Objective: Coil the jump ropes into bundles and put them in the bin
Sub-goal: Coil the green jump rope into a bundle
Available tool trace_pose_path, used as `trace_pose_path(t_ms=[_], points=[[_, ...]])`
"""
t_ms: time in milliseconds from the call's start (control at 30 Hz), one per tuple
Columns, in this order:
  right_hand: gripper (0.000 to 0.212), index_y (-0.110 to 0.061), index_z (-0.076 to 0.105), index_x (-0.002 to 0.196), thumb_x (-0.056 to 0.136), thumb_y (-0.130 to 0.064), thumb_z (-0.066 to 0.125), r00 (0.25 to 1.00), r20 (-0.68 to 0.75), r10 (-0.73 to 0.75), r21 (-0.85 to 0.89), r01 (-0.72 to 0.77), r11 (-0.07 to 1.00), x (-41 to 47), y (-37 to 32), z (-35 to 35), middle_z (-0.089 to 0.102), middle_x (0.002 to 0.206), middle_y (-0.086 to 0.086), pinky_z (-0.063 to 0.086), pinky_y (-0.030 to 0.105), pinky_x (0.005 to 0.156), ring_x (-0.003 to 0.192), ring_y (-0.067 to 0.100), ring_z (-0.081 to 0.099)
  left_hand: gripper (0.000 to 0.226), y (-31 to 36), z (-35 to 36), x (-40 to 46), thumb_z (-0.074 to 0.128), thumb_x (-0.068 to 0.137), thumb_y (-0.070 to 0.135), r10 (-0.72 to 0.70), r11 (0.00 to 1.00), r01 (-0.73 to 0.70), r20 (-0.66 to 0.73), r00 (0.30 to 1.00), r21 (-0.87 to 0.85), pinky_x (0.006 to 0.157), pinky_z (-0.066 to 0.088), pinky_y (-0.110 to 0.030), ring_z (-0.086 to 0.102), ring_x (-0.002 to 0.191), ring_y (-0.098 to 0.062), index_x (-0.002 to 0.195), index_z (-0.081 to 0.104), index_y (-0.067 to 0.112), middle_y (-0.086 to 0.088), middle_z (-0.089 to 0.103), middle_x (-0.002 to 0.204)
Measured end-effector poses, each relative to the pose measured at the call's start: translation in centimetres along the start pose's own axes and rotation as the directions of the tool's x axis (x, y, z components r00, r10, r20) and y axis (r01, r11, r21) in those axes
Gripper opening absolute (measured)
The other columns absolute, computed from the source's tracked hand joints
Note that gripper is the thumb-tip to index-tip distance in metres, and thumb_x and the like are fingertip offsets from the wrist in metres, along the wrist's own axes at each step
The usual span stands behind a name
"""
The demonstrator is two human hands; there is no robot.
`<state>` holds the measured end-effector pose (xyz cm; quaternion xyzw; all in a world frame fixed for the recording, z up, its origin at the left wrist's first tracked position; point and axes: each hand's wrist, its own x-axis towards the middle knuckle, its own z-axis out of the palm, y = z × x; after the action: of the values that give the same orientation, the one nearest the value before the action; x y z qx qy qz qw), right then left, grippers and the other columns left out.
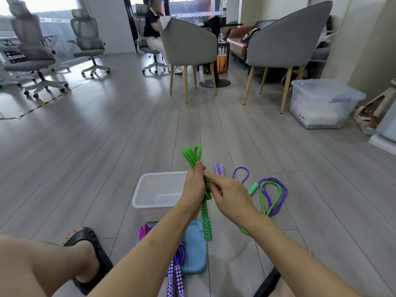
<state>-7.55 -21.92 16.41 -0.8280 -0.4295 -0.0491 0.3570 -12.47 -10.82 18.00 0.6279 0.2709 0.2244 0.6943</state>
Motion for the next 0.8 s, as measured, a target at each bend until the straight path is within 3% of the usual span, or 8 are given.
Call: trace_pose_path(t_ms=[167,233,367,500,567,667,800], points=[[0.010,-0.028,0.066,0.104,0.101,-0.036,0.061,0.991,0.136,-0.006,0.176,-0.018,0.984,-0.4,-0.9,0.0,0.070,0.085,-0.012,0.055,0.038,0.074,0.073,0.012,0.064,0.029,1.8,-2.0,2.8,0.032,0.111,0.037,-0.065,0.936,-0.003,-0.178,0.982,-0.353,0.056,0.044,-0.031,0.052,0.060,-0.015,0.097,0.045,0.015,-0.003,0.053,0.078],[0.009,-0.030,0.069,0.103,0.100,-0.036,0.063,0.978,0.209,-0.017,0.171,-0.020,0.985,-0.7,-0.7,0.0,0.070,0.084,-0.012,0.055,0.036,0.074,0.074,0.011,0.063,0.031,2.8,-3.3,4.0,0.031,0.111,0.041,-0.071,0.883,-0.039,-0.215,0.974,-0.468,0.056,0.045,-0.030,0.051,0.055,-0.014,0.094,0.042,0.017,0.002,0.050,0.067],[0.013,-0.035,0.070,0.108,0.099,-0.040,0.063,0.929,0.367,-0.053,0.149,-0.002,0.989,-1.1,-0.3,-0.5,0.066,0.080,-0.015,0.055,0.034,0.078,0.075,0.007,0.063,0.035,4.4,-5.6,5.2,0.034,0.109,0.048,-0.111,0.805,-0.078,-0.278,0.954,-0.588,0.046,0.036,-0.022,0.029,0.042,-0.010,0.088,0.038,0.020,0.007,0.029,0.058],[0.013,-0.034,0.071,0.102,0.098,-0.045,0.064,0.905,0.420,-0.065,0.066,0.041,0.997,-0.3,0.2,-3.0,0.058,0.071,-0.018,0.043,0.021,0.066,0.067,-0.003,0.053,0.035,5.1,-7.0,5.1,0.037,0.108,0.048,0.011,0.891,-0.167,-0.349,0.937,-0.421,0.040,0.028,-0.022,0.023,0.043,-0.010,0.090,0.041,0.018,0.006,0.028,0.060],[0.014,-0.033,0.069,0.101,0.099,-0.046,0.062,0.919,0.390,-0.066,0.014,0.066,0.998,0.3,0.5,-4.3,0.054,0.065,-0.017,0.037,0.023,0.061,0.063,-0.002,0.050,0.034,5.1,-7.4,4.8,0.038,0.108,0.048,0.093,0.925,-0.194,-0.302,0.949,-0.326,0.040,0.028,-0.023,0.025,0.044,-0.009,0.092,0.043,0.017,0.007,0.032,0.058],[0.011,-0.035,0.066,0.104,0.101,-0.044,0.060,0.962,0.253,-0.104,0.011,0.104,0.994,0.9,0.7,-5.5,0.055,0.065,-0.024,0.034,0.026,0.059,0.063,-0.002,0.051,0.034,4.7,-7.1,3.8,0.038,0.108,0.047,0.157,0.970,-0.166,-0.064,0.986,-0.178,0.041,0.027,-0.024,0.027,0.045,-0.009,0.089,0.044,0.019,0.007,0.034,0.059],[0.014,-0.035,0.070,0.108,0.100,-0.043,0.062,0.989,0.051,-0.138,0.014,0.138,0.990,1.4,0.0,-5.8,0.057,0.069,-0.030,0.038,0.029,0.060,0.068,-0.006,0.051,0.032,3.5,-5.4,1.8,0.036,0.110,0.038,0.167,0.983,-0.180,0.204,0.965,0.046,0.042,0.031,-0.026,0.038,0.042,-0.014,0.096,0.046,0.012,0.002,0.045,0.060]])
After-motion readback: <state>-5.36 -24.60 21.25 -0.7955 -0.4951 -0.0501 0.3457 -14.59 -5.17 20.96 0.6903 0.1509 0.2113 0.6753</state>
